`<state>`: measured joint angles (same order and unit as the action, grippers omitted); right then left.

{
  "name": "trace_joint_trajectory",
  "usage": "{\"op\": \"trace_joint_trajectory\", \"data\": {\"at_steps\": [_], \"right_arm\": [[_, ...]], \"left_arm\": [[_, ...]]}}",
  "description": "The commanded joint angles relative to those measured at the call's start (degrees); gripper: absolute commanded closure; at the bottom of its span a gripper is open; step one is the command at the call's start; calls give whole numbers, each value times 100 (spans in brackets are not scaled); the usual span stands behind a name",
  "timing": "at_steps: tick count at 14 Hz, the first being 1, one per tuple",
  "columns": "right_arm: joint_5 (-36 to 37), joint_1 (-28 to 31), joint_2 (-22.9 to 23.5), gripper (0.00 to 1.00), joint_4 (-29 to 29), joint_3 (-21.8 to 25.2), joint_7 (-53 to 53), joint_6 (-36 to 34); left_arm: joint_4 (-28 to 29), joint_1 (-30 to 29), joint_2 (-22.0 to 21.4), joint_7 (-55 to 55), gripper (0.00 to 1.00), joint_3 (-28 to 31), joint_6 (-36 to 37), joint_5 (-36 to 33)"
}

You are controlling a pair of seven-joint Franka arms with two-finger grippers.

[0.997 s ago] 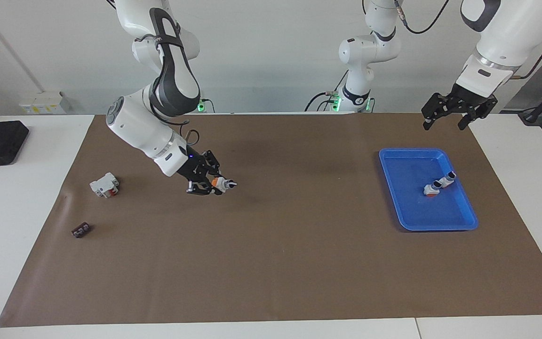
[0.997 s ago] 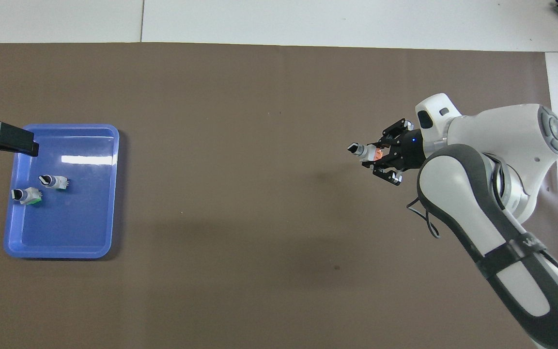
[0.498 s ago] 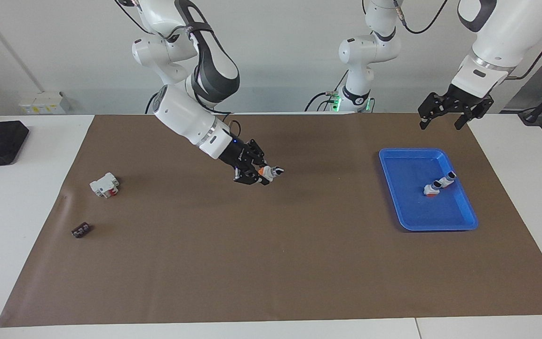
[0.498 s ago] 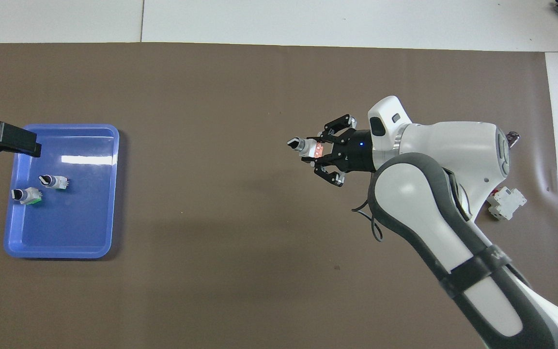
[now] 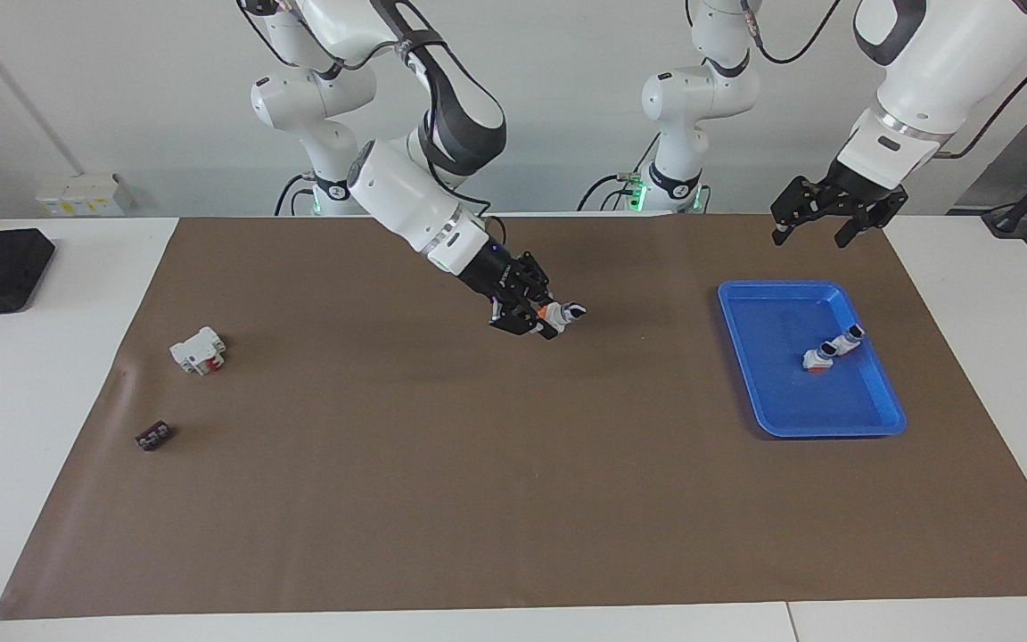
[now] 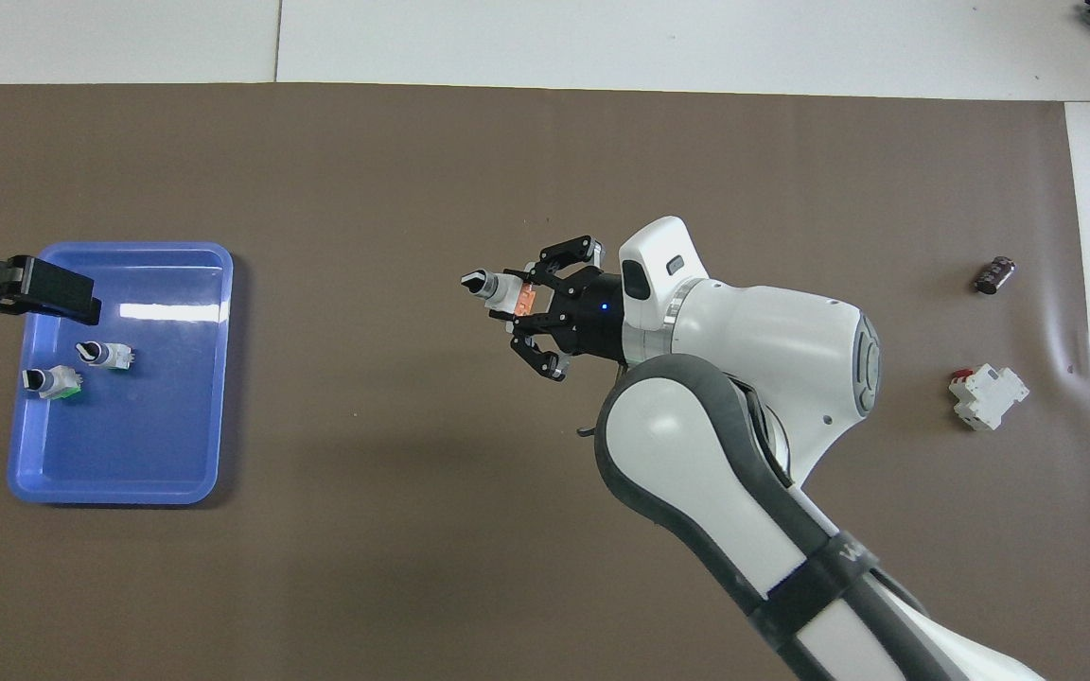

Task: Turn and place switch with both arms
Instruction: 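Lift the switch with the right gripper while the left gripper reaches toward it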

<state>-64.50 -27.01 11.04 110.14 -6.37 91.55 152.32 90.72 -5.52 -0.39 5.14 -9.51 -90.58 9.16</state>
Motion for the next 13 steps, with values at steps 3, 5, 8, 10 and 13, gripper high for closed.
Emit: {"op": "trace_joint_trajectory", "data": {"at_steps": [3,5,8,10,13], "right_arm": [[-168,-339,100,100,-186,-14,-383,385],[-124,-488,153,100,-247,-14,-419,588],[-124,-682,170,100,-257,-14,-489,852],[-124,-682,170,100,-257,-14,-489,852],[-115,-691,179,100,-257,-14,-480,931]], "left_arm": [[402,394,-172,1715,0,19,-715,795],[350,586,-111,2654,0,19,-873,1017],[236,1034,187,4263,1,28,-1322,1018],[165,1237,363,5046,4,28,-1374,991],[24,1439,583,6023,13,28,-1445,947]]}}
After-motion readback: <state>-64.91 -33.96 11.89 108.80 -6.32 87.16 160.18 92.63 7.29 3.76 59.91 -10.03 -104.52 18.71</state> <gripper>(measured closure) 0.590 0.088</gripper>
